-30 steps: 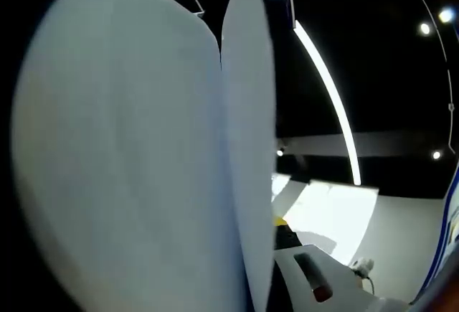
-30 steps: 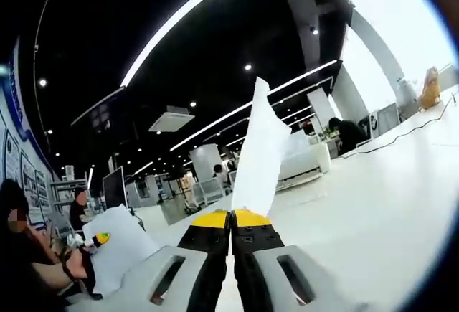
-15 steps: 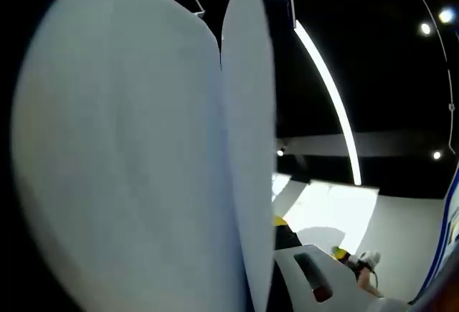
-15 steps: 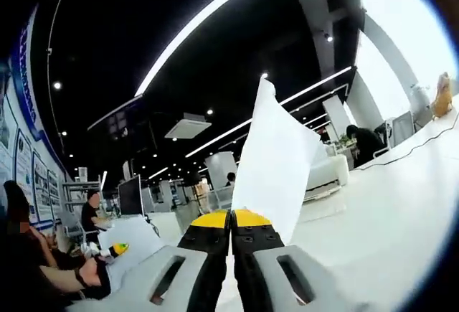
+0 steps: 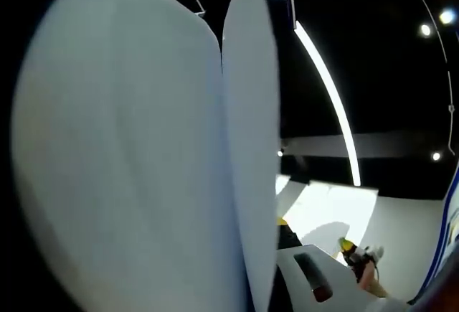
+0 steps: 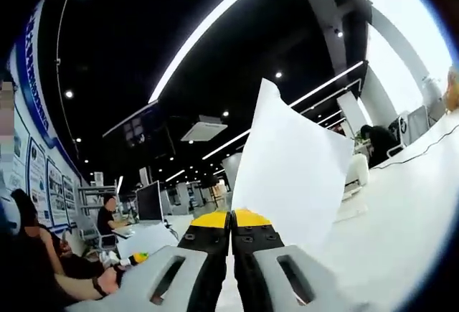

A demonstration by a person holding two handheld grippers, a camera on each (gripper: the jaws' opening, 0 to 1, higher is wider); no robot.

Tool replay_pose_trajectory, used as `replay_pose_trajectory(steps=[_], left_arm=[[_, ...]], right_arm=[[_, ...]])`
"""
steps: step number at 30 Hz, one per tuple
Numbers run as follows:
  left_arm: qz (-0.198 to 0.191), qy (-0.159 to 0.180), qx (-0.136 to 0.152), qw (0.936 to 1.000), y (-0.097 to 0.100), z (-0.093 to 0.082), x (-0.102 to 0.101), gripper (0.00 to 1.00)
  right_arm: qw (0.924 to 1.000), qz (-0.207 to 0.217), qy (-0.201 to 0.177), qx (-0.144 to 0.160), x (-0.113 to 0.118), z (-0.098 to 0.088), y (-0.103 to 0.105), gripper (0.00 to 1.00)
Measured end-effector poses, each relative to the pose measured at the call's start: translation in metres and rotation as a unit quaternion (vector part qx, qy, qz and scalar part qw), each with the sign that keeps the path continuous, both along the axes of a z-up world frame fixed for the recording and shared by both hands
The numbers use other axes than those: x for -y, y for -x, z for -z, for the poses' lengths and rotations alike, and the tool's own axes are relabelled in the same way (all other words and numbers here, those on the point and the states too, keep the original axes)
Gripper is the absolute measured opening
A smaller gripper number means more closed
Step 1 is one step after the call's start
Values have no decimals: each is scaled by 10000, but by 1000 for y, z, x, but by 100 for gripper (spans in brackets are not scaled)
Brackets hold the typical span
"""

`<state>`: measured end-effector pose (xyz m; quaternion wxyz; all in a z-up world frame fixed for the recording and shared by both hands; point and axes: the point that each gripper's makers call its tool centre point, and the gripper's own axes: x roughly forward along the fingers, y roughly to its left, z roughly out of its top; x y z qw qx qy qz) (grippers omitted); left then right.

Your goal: Organize the stack of printing papers by aligning and flattening the scattered papers on the table

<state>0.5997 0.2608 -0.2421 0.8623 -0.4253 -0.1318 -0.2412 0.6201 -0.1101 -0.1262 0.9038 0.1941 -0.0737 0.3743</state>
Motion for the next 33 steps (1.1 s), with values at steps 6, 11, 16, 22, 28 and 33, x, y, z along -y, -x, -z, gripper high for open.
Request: replay_pose_trajectory(steps=[6, 11, 16, 22, 28, 33], left_arm=[[-3, -5, 4, 10000, 0, 0, 0, 7], [-6, -8, 7, 10000, 0, 0, 0, 7], [-5, 3, 8, 10000, 0, 0, 0, 7], [3, 37, 18, 10000, 1, 0, -1, 7], [23, 57, 27, 10000, 1, 0, -1, 7], [28, 62, 30, 10000, 1, 0, -1, 7]], right_arm=[[9998, -207, -30, 34, -15, -8, 8, 0], [9991, -420, -72, 80, -30, -19, 13, 0], [9973, -713, -85, 157, -52, -33, 20, 0], [9944, -1002, 137, 302, -80, -41, 31, 0], [9914, -1252, 177, 333, -98, -43, 42, 0], [9899, -1352, 236, 359, -104, -45, 47, 0]])
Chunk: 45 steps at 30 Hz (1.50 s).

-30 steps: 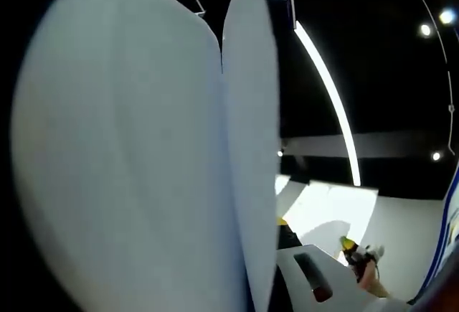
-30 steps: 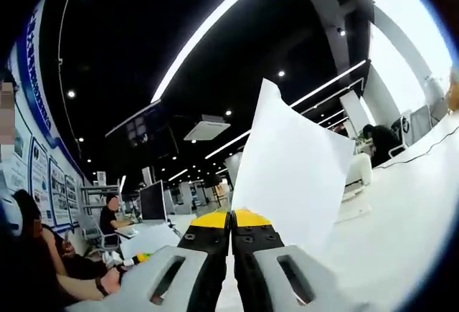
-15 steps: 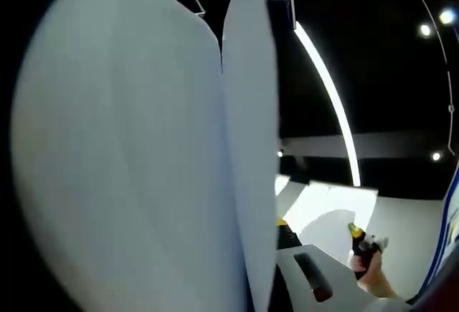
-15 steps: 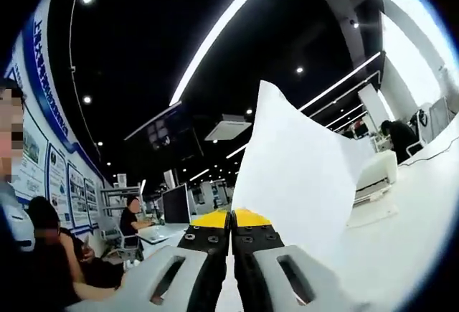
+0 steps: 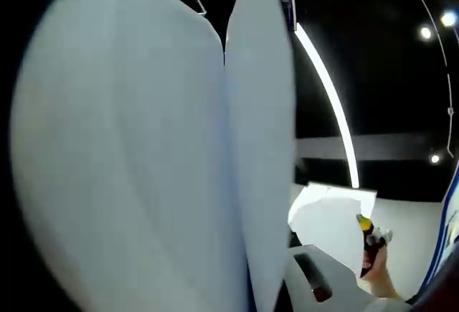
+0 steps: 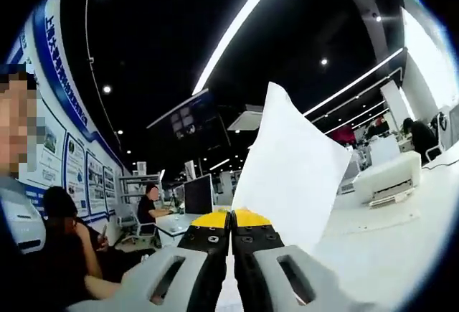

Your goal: Organize the stack of printing papers by aligning and flattening the scattered papers on the table

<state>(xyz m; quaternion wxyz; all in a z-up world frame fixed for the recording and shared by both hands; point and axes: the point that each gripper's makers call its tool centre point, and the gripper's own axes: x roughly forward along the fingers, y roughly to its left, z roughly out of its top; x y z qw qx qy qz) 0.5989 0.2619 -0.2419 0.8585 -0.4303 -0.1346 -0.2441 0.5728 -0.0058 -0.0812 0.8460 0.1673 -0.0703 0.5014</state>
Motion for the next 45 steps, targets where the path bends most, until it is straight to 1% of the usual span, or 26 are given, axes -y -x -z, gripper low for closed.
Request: replay_pose_trajectory(steps=[1, 2, 10, 13, 17, 19, 21, 22, 24, 27, 30, 31, 33, 35, 38, 40, 42, 43, 45], left_arm=[[1, 2, 0, 10000, 0, 0, 0, 7], [2, 9, 1, 10000, 0, 0, 0, 7], [-4, 3, -5, 10000, 0, 0, 0, 7], [-4, -7, -9, 10000, 0, 0, 0, 7], [-8, -8, -11, 10000, 0, 0, 0, 7], [-7, -7, -11, 10000, 0, 0, 0, 7], [-5, -2, -12, 10000, 0, 0, 0, 7], [-5, -2, -11, 10000, 0, 0, 0, 7], [-3, 2, -12, 10000, 0, 0, 0, 7], [-2, 15, -7, 10000, 1, 0, 0, 7], [4, 15, -7, 10000, 1, 0, 0, 7], [5, 14, -8, 10000, 1, 0, 0, 7], [6, 14, -8, 10000, 0, 0, 0, 7], [5, 14, -6, 10000, 0, 0, -1, 7], [-2, 16, -5, 10000, 0, 0, -1, 7], [-8, 18, -4, 10000, 1, 0, -1, 7], [-9, 19, -7, 10000, 0, 0, -1, 7], [-8, 11, -8, 10000, 0, 0, -1, 7], [-6, -6, -12, 10000, 0, 1, 0, 7]], right_arm=[[10000, -18, 12, 7, -1, 0, 1, 0], [9997, -173, 121, 102, -10, -4, 10, 0], [9982, -407, 331, 288, -25, -10, 30, 0], [9965, -553, 451, 429, -32, -12, 40, 0], [9941, -616, 662, 596, -40, -10, 48, 0], [9921, -728, 770, 665, -46, -8, 54, 0], [9905, -830, 810, 741, -49, -8, 58, 0], [9903, -813, 792, 806, -50, -8, 59, 0], [9900, -829, 782, 837, -50, -8, 58, 0], [9889, -959, 730, 864, -51, -7, 62, 0], [9867, -1141, 673, 939, -52, -7, 69, 0], [9853, -1216, 685, 986, -52, -6, 71, 0], [9801, -1465, 760, 1107, -54, -1, 77, 0], [9798, -1549, 803, 980, -53, 8, 71, 0], [9820, -1431, 955, 777, -50, 25, 55, 0], [9841, -1200, 1152, 629, -46, 40, 39, 0], [9842, -960, 1392, 517, -43, 54, 25, 0], [9825, -714, 1660, 441, -40, 68, 13, 0], [9794, -447, 1925, 408, -37, 81, 2, 0]])
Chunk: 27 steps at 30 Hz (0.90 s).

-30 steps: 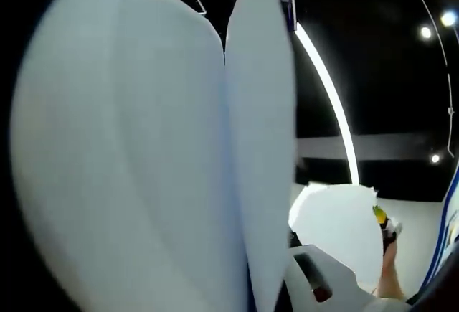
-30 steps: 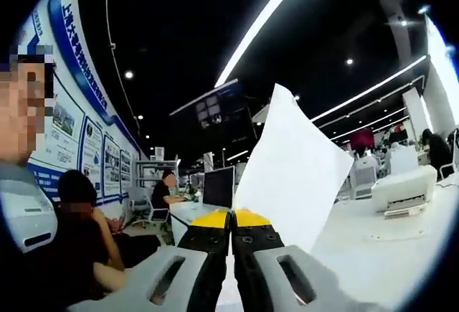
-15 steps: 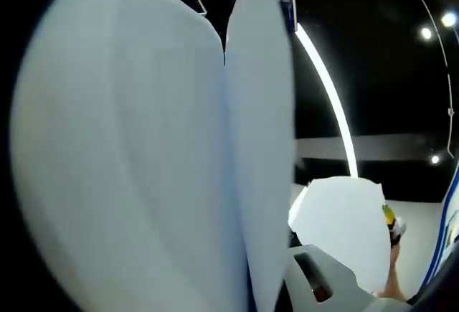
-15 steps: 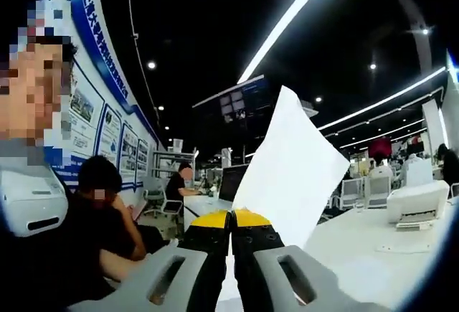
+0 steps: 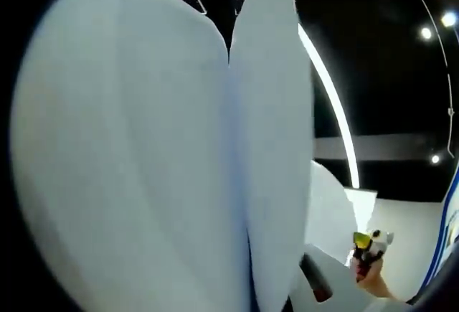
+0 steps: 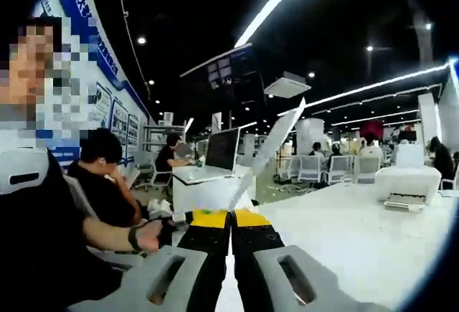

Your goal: Organize the stack of printing papers by aligning and flattening the scattered papers on the table

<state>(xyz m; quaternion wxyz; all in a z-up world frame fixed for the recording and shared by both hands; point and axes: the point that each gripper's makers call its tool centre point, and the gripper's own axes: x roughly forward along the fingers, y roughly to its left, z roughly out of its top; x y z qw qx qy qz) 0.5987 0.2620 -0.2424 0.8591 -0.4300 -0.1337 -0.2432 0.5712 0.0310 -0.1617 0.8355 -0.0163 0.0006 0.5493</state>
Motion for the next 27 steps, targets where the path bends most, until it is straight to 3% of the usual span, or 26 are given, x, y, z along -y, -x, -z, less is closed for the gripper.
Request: replay_pose_trajectory(steps=[5, 12, 13, 16, 17, 27], left_arm=[[-4, 7, -5, 10000, 0, 0, 0, 7], [0, 6, -6, 10000, 0, 0, 0, 7], [0, 8, -5, 10000, 0, 0, 0, 7], [2, 19, -2, 10000, 0, 0, 0, 7], [5, 23, 0, 10000, 0, 0, -1, 7], [25, 41, 3, 10000, 0, 0, -1, 7]], right_arm=[[9973, 433, 588, -12, 3, 30, -21, 0], [9900, 660, 1233, 168, -2, 51, -38, 0], [9898, 648, 1259, 162, -3, 53, -40, 0], [9945, 349, 842, -522, -8, 53, -46, 0], [9946, 352, 790, -579, -8, 53, -49, 0], [9880, 791, 1196, -575, 2, 71, -98, 0]])
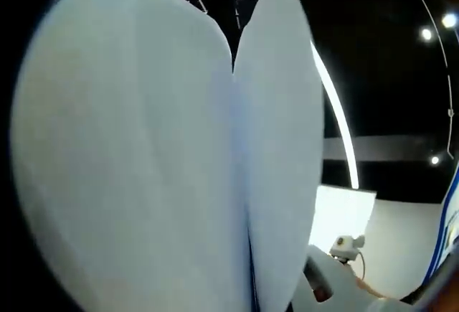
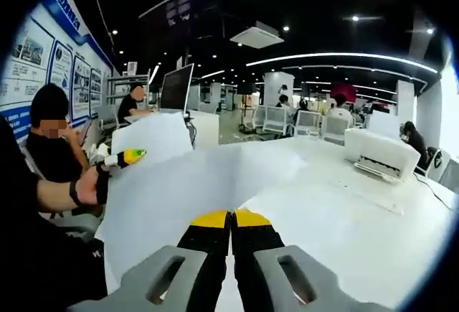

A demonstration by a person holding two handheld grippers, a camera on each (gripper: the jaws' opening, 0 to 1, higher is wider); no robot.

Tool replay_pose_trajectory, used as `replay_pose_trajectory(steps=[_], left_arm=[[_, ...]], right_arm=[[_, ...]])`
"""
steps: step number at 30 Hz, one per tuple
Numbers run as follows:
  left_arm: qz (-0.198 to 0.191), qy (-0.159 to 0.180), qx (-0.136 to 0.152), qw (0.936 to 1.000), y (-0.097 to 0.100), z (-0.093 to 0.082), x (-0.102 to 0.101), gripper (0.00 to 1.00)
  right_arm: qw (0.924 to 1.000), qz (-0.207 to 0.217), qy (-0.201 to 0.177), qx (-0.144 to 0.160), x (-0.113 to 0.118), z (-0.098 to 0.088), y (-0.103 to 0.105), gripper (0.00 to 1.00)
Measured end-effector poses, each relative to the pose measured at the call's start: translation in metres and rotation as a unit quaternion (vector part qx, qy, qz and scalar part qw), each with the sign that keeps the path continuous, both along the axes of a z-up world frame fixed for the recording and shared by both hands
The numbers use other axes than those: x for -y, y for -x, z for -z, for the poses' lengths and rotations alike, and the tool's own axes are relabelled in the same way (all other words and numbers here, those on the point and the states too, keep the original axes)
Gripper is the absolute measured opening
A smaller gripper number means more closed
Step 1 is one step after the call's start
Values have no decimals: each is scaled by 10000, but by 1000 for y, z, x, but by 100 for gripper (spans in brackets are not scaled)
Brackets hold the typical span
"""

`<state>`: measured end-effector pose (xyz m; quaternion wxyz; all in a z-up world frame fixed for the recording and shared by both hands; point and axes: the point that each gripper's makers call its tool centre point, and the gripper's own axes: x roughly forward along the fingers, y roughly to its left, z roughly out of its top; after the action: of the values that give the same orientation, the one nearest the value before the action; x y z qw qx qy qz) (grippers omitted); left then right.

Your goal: Organize the stack of printing papers by aligning and flattening the scattered papers on the table

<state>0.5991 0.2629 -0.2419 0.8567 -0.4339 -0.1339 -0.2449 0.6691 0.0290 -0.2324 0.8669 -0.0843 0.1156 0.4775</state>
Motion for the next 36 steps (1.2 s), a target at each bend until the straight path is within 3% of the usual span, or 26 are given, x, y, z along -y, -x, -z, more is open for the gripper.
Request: replay_pose_trajectory(steps=[8, 20, 27, 36], left_arm=[[20, 9, -4, 10000, 0, 0, 0, 7], [44, 26, -11, 10000, -1, 1, 0, 7], [54, 15, -15, 10000, -1, 1, 0, 7], [56, 26, -6, 10000, -1, 1, 0, 7]], right_arm=[[9999, 115, 58, 115, -2, 2, -17, 0], [9996, 265, -88, -13, 2, 11, -52, 0], [9992, 317, -236, -26, -2, 9, -58, 0], [9990, 31, -423, 125, -22, -2, -49, 0]])
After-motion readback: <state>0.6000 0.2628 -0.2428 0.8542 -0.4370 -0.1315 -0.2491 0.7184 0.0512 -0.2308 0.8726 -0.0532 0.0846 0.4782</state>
